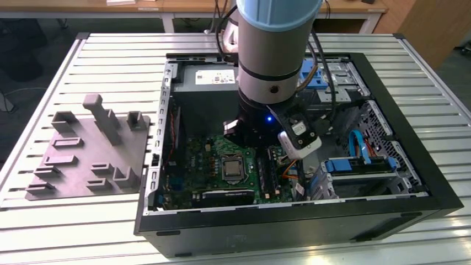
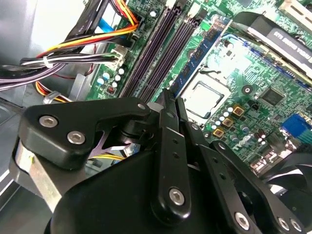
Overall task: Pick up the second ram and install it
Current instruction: 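Insert the second ram into the second slot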
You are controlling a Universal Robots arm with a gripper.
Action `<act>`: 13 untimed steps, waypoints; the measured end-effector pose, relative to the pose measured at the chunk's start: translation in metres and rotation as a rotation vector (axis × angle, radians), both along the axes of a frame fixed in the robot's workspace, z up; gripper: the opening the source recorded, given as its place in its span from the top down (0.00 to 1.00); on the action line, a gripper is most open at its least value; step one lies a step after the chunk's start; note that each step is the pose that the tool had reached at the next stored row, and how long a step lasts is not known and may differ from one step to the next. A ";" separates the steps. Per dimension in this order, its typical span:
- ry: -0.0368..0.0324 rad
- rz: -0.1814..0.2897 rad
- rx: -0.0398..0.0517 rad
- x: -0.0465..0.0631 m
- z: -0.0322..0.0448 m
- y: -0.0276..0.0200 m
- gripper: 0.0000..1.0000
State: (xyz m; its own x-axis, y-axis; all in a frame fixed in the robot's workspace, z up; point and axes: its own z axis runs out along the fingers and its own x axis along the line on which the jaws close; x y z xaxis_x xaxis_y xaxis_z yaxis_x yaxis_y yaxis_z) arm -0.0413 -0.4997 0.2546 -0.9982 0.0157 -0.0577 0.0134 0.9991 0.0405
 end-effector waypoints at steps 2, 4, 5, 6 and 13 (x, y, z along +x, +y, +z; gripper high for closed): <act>0.0001 0.000 0.0000 0.001 -0.0023 0.0000 0.86; 0.0002 0.000 0.0000 0.001 -0.0044 0.0000 0.86; 0.0001 0.000 0.0000 0.001 -0.0054 0.0000 0.86; 0.0002 0.000 0.0001 0.001 -0.0061 0.0000 0.86; 0.0002 0.000 0.0000 0.002 -0.0114 0.0000 0.86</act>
State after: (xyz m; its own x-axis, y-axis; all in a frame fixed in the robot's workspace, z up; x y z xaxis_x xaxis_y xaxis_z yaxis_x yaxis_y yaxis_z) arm -0.0394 -0.4997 0.2431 -0.9982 0.0156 -0.0575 0.0132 0.9991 0.0405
